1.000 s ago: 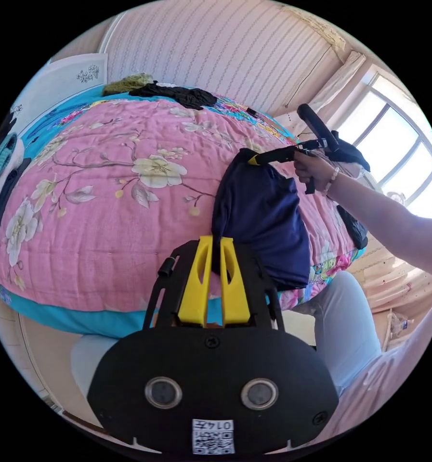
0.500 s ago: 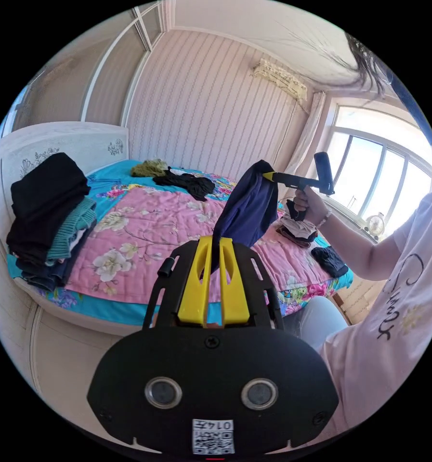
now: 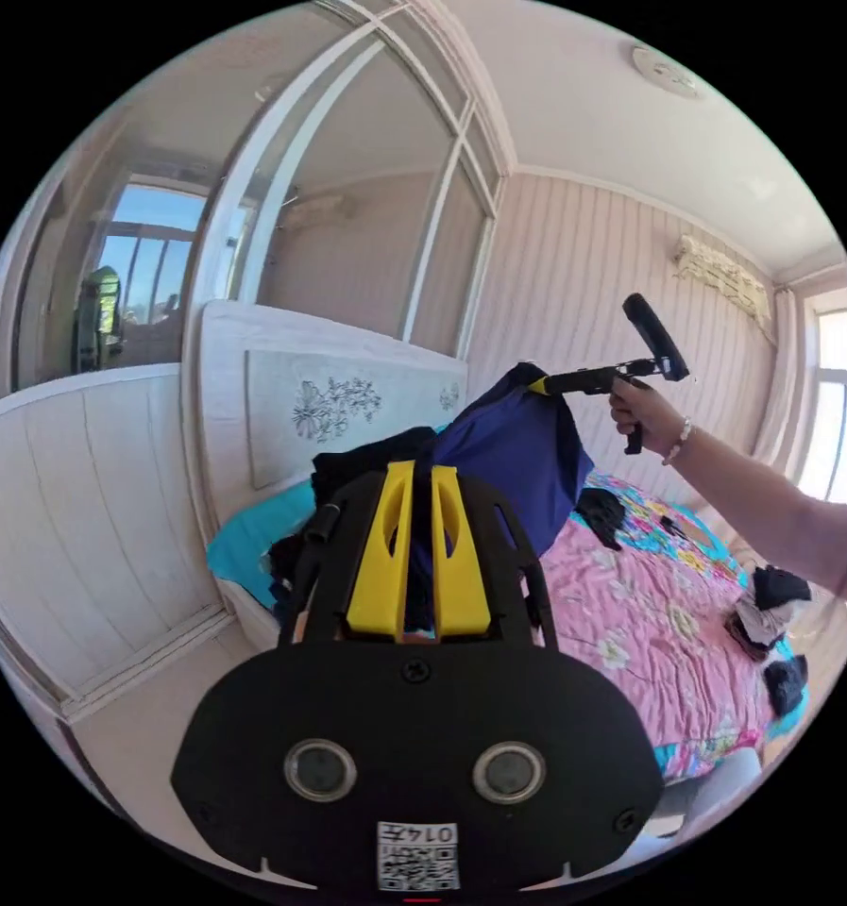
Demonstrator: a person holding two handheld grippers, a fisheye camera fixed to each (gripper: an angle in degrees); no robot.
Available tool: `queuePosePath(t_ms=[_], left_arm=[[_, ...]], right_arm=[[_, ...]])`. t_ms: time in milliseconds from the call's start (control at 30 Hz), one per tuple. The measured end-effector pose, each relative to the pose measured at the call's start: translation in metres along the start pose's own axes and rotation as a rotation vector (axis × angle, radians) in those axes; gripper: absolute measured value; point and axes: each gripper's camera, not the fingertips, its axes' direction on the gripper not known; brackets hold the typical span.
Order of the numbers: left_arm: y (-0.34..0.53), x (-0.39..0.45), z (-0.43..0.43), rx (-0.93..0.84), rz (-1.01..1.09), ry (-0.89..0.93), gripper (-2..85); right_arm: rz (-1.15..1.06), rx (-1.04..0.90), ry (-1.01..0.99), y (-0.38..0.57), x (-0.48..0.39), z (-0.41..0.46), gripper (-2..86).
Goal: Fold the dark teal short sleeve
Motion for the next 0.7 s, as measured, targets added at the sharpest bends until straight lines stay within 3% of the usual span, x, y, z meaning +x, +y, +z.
queuePosePath(t_ms=[100, 200, 400, 567, 700], left_arm=[[-0.013, -0.06, 0.043, -0.151, -0.105, -0.176, 3.9], [-0.003, -0.085, 0.026, -0.103, -0.058, -0.151, 5.0], [0.043, -0.079, -0.023, -0.027, 0.132, -0.2, 5.6], [0.032, -0.096, -0.015, -0.024, 0.074, -0.159, 2.9], [0.021, -0.093, -0.013, -0.02, 0.113, -0.166, 0.3]], right_arm=[[0.113, -0.174, 0.168, -0.046, 0.011, 0.094, 9.4], [0.123, -0.133, 0.091, -0.032, 0.005, 0.131, 11.5], [0.136, -0.048, -0.003, 0.113, -0.005, 0.13, 9.6], [0.271, -0.149, 0.106, 0.263, -0.023, 0.113, 4.3], [0.296, -0.194, 0.184, 0.272, -0.021, 0.116, 5.4]])
